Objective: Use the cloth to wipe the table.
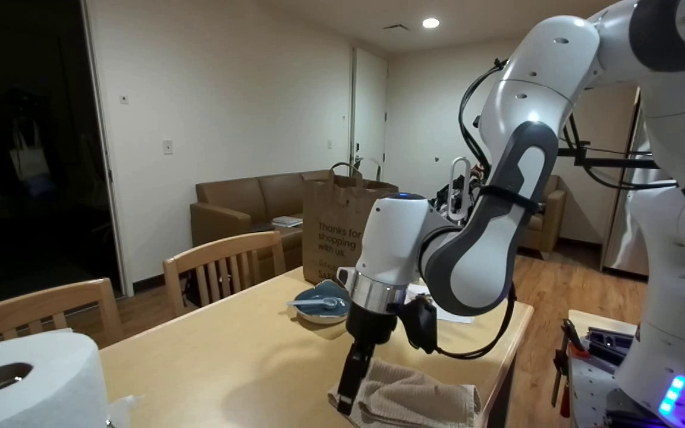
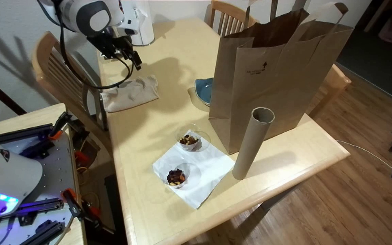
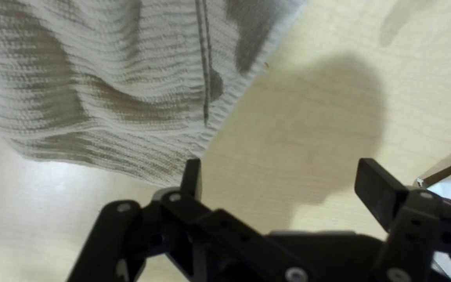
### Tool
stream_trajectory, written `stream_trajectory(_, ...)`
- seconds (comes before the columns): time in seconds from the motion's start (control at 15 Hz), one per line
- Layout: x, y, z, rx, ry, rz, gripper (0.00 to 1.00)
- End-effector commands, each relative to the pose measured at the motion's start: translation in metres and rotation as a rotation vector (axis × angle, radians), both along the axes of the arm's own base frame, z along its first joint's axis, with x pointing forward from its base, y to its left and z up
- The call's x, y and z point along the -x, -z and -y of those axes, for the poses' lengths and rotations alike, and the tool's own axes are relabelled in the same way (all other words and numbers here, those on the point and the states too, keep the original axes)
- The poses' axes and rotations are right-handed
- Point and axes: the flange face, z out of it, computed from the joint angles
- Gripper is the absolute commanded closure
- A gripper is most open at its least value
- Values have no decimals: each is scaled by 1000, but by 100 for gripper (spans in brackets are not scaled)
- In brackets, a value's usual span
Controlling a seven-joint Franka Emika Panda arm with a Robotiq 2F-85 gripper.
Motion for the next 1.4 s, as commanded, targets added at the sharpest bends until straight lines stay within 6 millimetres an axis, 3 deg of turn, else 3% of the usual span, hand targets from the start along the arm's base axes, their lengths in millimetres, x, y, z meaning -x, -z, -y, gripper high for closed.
stream_trajectory(0.0, 1, 0, -1, -2, -4, -2, 0)
stream_trajectory(0.13, 0, 3, 6, 3, 8, -8, 0)
stream_trajectory(0.33, 12, 9, -1, 27, 4, -48, 0)
stream_trajectory(0.53, 35, 26, -16, 12, 44, -80, 0)
stream_trajectory(0.87, 68, 57, -24, 88, 137, -100, 0)
stream_trajectory(1.2, 67, 35, -40, 226, 128, 74, 0)
stream_trajectory(1.33, 73, 35, -49, 247, 139, 95, 0)
